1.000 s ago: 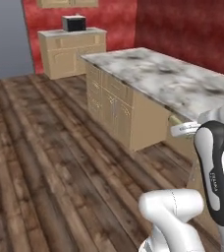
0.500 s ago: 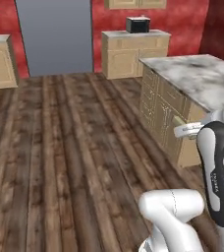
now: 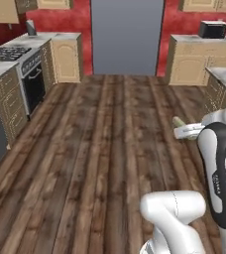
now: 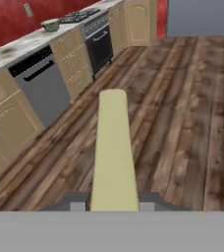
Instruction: Pick the egg and butter from the fridge and place them by the bowl for mixing.
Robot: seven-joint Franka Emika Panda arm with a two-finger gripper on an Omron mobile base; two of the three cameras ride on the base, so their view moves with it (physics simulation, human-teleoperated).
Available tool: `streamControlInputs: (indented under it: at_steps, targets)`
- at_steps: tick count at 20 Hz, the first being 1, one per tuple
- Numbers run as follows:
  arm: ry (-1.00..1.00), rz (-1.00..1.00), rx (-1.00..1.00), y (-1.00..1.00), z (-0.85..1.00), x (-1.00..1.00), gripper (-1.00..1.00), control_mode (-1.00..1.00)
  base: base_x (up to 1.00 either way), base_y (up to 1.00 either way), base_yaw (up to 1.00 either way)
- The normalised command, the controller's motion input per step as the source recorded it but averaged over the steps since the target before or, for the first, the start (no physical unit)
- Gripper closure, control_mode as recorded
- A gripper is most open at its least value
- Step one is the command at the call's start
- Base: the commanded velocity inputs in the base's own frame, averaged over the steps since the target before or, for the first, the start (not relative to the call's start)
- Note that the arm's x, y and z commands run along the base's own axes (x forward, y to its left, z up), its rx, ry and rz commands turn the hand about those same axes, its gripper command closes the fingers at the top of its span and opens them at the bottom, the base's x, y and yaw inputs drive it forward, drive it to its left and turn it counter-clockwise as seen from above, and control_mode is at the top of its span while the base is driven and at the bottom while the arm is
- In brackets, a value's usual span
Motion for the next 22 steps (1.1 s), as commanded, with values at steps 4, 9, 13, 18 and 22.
streamControlInputs:
  at_steps: [4,9,13,18,22]
  targets:
    - [0.0,0.0,0.0,0.0,0.0,0.0,1.0,1.0,0.84,0.0,0.26]
    - [0.0,0.0,0.0,0.0,0.0,0.0,1.0,1.0,0.92,0.0,0.19]
    - [0.0,0.0,0.0,0.0,0.0,0.0,1.0,1.0,0.93,0.0,0.18]
    - [0.0,0.0,0.0,0.0,0.0,0.0,1.0,1.0,0.94,0.0,0.13]
    - [0.0,0.0,0.0,0.0,0.0,0.0,1.0,1.0,0.94,0.0,0.11]
